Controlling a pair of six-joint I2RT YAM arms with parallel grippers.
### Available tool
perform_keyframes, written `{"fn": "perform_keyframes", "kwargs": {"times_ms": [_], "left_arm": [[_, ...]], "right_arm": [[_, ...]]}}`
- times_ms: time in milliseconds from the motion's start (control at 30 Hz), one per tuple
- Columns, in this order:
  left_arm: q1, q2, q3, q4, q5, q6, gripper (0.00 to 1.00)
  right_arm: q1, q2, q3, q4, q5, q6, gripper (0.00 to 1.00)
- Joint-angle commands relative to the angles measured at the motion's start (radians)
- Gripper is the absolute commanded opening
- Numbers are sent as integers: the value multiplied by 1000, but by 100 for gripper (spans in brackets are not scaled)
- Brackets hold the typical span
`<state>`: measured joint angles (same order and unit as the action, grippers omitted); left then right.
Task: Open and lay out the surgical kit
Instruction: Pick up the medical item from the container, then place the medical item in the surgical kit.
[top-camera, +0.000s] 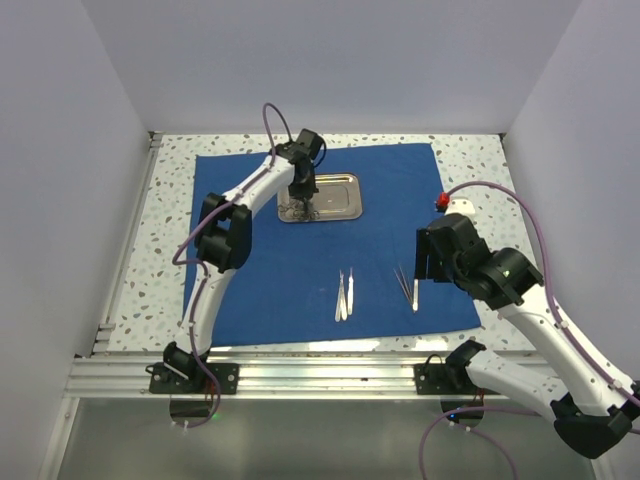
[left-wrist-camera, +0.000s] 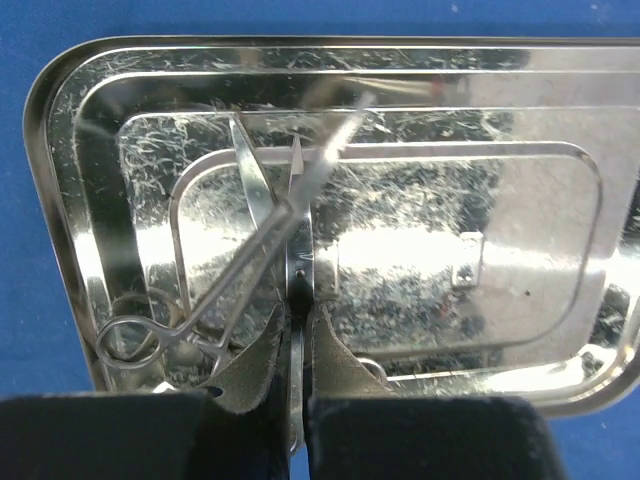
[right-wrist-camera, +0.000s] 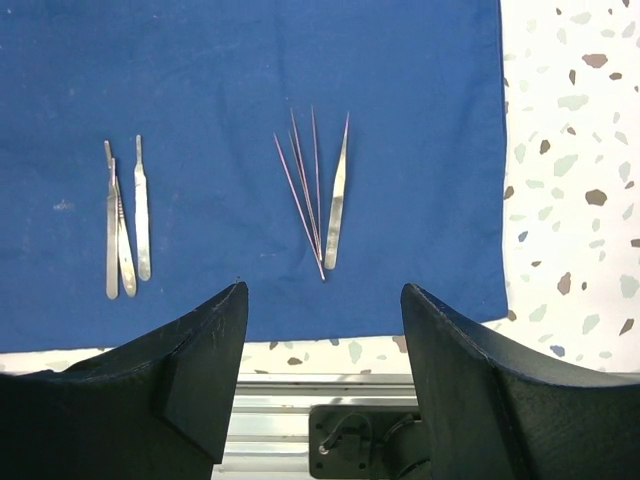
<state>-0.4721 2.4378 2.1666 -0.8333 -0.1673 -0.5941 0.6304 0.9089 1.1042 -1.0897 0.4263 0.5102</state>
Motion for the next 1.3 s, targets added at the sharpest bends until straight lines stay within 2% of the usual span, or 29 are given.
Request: {"fn": "perform_keyframes", "kwargs": {"times_ms": [0,167,300,367,467,500,567,667,733,767,900,1033,1100,1133,1233,1267], "left_arm": [[-5,-91,97,-42,51,17,0],[7,-166,101,-41,113,4,0],[23,-213,37,-35,256,-4,0],[24,-253,1,-33,282,0,0],[23,-364,-147,-27,278,2,0],[21,-403,-263,-12,253,2,0],[13,-537,-399,14,221,1,0],[-16,-716,-739,77,129,-7,0],[-39,-836,-862,108,112,-22,0],[-43,-873,-971,138,100,-29,0],[-59,-1046,-1155,191,46,-75,0],[-63,-1102,-1251,226,15,-85,0],[-62,-1090,-1263,224,6,-78,9],[-63,-1085,-1260,215,-1,-76,24],[-63,-1074,-1220,184,-20,-69,48],[-63,-1073,-1187,180,-30,-61,51]], "right_arm": [[3,-11,-4,39,-14,-19,66],[3,-13,-9,53,-34,-26,67],[5,-7,-26,74,-66,-27,66],[3,1,-32,83,-84,-29,66],[5,8,-38,96,-110,-33,66],[5,10,-40,100,-116,-35,66],[3,8,-44,106,-121,-39,66],[3,15,-61,122,-138,-45,66],[3,16,-69,129,-161,-48,66],[3,21,-72,135,-172,-48,66],[5,41,-90,154,-222,-47,65],[5,64,-101,172,-261,-42,65],[5,71,-104,180,-271,-42,65],[3,77,-104,182,-271,-42,64],[5,84,-95,177,-265,-44,64],[5,84,-93,174,-262,-42,64]]}}
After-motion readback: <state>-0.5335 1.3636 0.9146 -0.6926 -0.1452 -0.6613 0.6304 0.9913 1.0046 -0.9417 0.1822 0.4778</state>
